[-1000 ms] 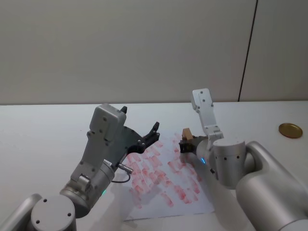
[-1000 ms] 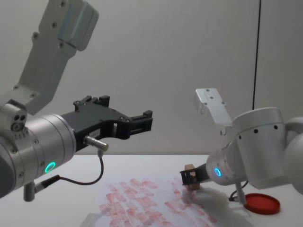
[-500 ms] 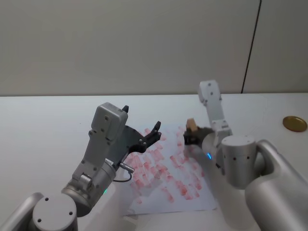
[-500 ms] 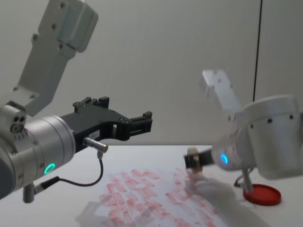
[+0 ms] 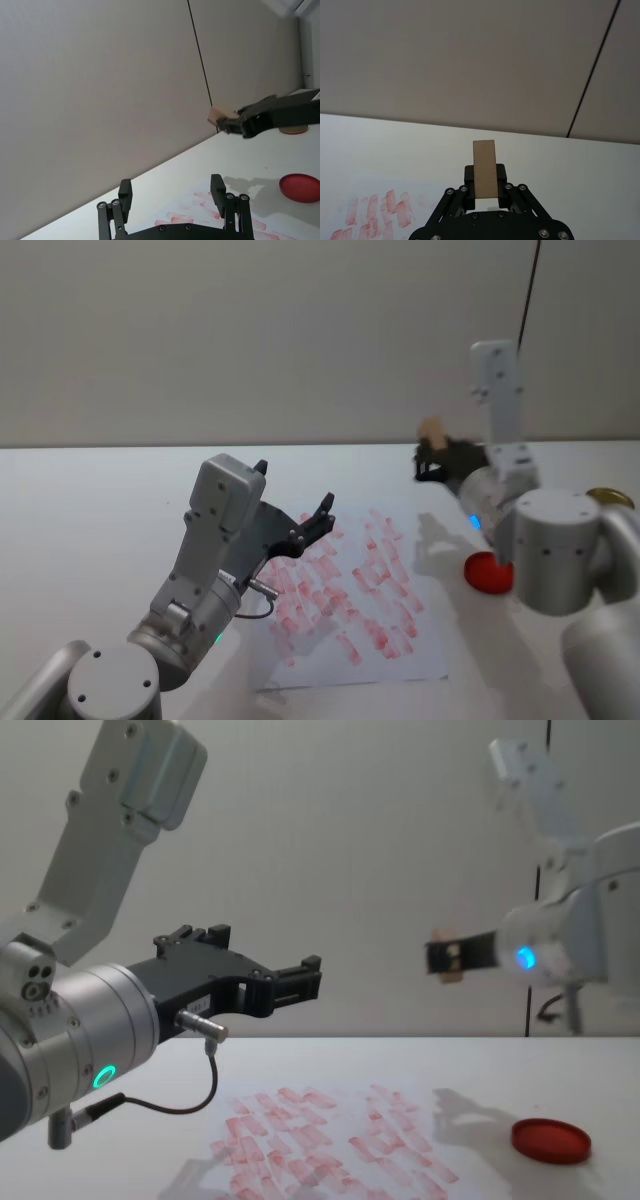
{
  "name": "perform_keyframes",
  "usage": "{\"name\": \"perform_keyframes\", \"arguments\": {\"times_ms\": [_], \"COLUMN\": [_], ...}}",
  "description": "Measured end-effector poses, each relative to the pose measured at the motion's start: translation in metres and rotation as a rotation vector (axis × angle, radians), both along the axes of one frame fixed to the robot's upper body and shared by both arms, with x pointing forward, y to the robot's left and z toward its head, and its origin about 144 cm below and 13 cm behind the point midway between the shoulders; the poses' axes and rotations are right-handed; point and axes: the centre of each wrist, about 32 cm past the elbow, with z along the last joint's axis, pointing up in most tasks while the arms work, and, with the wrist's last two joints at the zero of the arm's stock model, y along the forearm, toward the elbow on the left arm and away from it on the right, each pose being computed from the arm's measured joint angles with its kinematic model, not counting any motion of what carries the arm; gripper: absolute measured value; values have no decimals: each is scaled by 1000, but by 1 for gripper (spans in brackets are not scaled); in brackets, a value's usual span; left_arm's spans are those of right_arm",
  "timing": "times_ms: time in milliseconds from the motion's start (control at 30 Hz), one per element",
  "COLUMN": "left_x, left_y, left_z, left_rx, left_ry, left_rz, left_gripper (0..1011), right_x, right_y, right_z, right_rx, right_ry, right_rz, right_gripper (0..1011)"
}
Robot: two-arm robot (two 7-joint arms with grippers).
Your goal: Use the one hand to pick up the stamp and affix it onto the A4 paper.
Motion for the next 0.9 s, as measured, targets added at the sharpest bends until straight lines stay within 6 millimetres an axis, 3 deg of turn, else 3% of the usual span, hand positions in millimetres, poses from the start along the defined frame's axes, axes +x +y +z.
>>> {"name": "perform_keyframes", "arguments": {"times_ms": [433,900], "left_x": [0,0], "left_y": [0,0], "left_z": [0,0], "left_rx": [0,0], "left_ry": [0,0], "left_rz": [0,0], "left_gripper": [993,993], "right_x": [-28,-50], "right_y": [-33,-53], "right_z": [11,-11], "right_rx": [35,38], "right_ry": [-4,104], "right_rz": [-80,-102], "right_gripper": [219,219]}}
